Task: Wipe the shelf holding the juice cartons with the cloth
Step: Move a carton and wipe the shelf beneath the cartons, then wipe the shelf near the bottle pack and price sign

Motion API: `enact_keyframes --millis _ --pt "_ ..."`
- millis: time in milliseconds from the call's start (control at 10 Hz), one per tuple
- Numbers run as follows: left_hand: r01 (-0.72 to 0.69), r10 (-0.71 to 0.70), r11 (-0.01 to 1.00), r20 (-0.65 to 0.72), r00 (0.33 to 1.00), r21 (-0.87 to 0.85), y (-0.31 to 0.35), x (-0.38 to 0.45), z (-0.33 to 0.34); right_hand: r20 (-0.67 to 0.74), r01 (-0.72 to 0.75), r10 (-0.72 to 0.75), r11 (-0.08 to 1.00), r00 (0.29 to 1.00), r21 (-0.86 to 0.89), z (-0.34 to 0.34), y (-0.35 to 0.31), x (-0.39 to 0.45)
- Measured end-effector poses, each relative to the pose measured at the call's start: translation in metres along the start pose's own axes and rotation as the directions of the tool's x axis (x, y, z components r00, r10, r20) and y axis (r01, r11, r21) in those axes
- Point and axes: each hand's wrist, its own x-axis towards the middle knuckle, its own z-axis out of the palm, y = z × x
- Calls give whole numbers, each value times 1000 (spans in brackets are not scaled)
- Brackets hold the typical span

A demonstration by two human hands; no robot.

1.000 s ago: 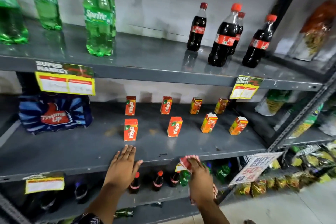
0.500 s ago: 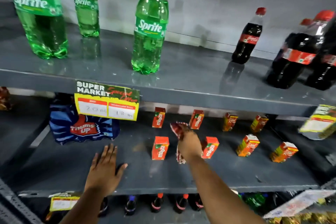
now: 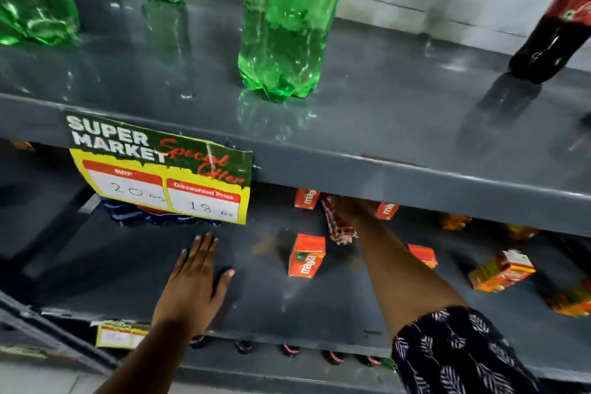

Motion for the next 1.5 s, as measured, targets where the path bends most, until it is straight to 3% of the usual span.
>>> enact_keyframes --millis 100,300,400,600,800,1000,1300,1500 --pt "-6 6 1000 7 1000 7 1 -1 -2 8 81 -81 963 997 -256 12 12 17" --pt "-4 4 999 17 1000 39 2 -1 -3 -84 151 -202 900 976 -408 26 25 10" --pt "-2 2 999 4 1000 42 1 -1 -1 -58 231 -307 815 950 -532 30 34 -1" --pt "-14 13 999 8 1000 35 0 -1 1 -82 170 -272 781 959 -600 40 49 -29" --pt "-21 21 1000 0 1000 13 -1 -1 3 -166 117 -215 880 962 -460 53 69 -76" --pt "-51 52 999 -15 999 5 0 -3 0 -223 86 -199 898 954 -432 68 87 -134" --pt "-90 91 996 -24 996 26 2 -9 -5 -192 148 -264 872 945 -467 75 127 -228" --pt "-66 63 991 27 998 116 5 -14 -8 -154 57 -138 897 978 -439 75 134 -272"
